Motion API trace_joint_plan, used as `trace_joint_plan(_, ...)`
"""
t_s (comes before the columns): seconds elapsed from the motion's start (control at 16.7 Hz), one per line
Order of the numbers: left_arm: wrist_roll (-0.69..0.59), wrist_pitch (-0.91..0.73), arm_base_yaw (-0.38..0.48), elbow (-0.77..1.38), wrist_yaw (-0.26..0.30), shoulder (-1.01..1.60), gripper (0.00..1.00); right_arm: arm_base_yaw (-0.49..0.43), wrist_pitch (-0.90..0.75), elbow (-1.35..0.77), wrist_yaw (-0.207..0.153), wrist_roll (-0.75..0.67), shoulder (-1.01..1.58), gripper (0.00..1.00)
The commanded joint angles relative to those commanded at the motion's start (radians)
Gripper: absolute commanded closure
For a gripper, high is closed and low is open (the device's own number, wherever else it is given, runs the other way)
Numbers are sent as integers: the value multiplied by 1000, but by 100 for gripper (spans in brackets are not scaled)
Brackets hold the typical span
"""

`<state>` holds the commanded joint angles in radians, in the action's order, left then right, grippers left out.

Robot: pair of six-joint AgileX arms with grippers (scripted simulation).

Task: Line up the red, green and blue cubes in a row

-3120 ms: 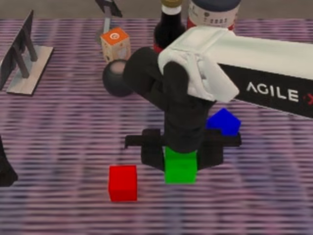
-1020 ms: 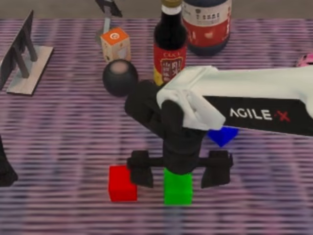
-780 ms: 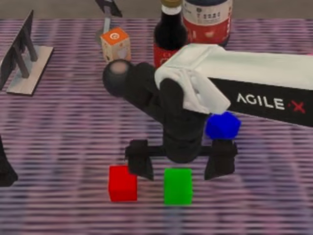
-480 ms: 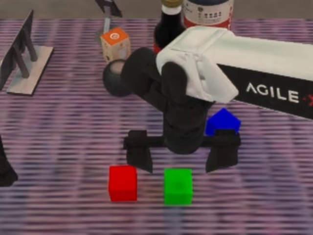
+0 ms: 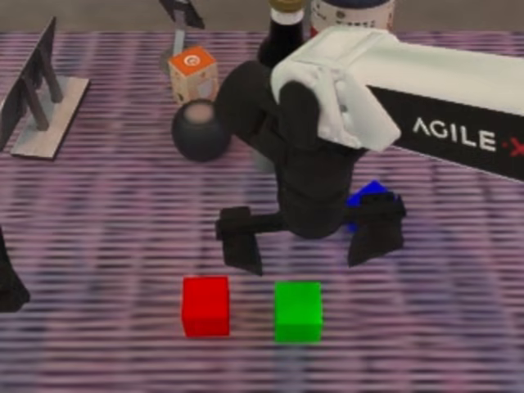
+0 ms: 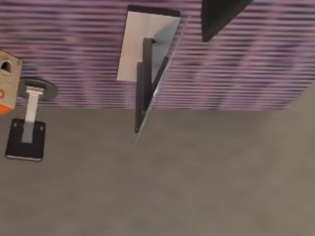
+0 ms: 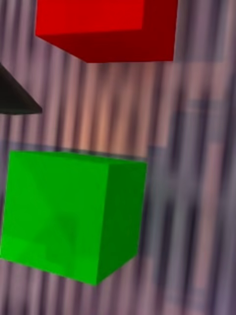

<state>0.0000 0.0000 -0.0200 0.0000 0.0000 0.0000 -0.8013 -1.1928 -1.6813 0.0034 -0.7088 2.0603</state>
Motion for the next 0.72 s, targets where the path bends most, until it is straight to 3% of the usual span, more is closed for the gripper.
trace_joint_plan(0.72, 0, 0, 0, 0, 0, 0, 0, 288, -50, -175, -2, 839, 140, 0)
